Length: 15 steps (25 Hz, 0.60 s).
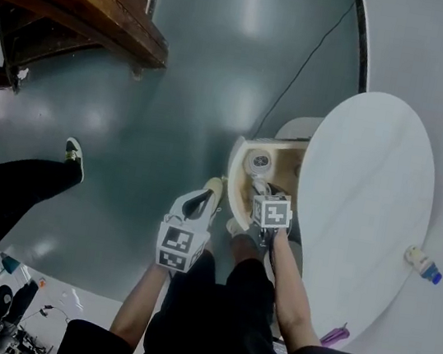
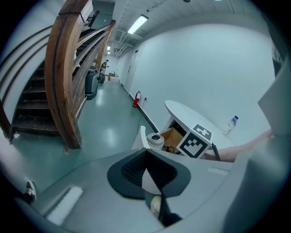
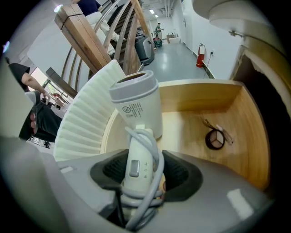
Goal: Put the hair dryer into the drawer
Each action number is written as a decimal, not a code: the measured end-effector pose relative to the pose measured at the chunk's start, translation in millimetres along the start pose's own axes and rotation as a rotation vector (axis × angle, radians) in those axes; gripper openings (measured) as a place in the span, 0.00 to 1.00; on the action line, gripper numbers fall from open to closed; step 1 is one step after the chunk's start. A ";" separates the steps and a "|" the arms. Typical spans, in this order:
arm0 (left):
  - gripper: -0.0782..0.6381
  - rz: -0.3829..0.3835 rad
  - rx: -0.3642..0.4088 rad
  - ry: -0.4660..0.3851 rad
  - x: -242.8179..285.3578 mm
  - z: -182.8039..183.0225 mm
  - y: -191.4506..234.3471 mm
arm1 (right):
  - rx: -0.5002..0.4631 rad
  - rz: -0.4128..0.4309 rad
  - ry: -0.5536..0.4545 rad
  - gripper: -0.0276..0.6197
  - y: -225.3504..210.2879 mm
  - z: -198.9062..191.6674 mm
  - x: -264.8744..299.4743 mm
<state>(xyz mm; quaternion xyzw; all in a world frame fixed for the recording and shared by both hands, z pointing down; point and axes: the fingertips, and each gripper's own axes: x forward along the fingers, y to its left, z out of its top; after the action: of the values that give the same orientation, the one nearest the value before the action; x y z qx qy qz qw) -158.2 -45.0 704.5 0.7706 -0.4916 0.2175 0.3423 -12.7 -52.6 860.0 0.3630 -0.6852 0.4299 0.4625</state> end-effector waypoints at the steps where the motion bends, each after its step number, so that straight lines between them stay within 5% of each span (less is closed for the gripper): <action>1: 0.12 0.001 -0.002 0.000 0.2 -0.6 0.3 | 0.003 -0.007 0.008 0.39 -2.0 -0.8 2.3; 15: 0.12 0.007 -0.014 -0.001 -0.1 -3.0 -1.0 | 0.023 0.013 0.028 0.39 -0.1 0.8 8.2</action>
<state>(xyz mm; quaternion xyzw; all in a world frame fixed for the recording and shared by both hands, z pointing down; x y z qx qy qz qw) -157.3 -42.5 706.1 0.7664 -0.4961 0.2150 0.3468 -15.3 -54.2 867.6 0.3581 -0.6760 0.4457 0.4650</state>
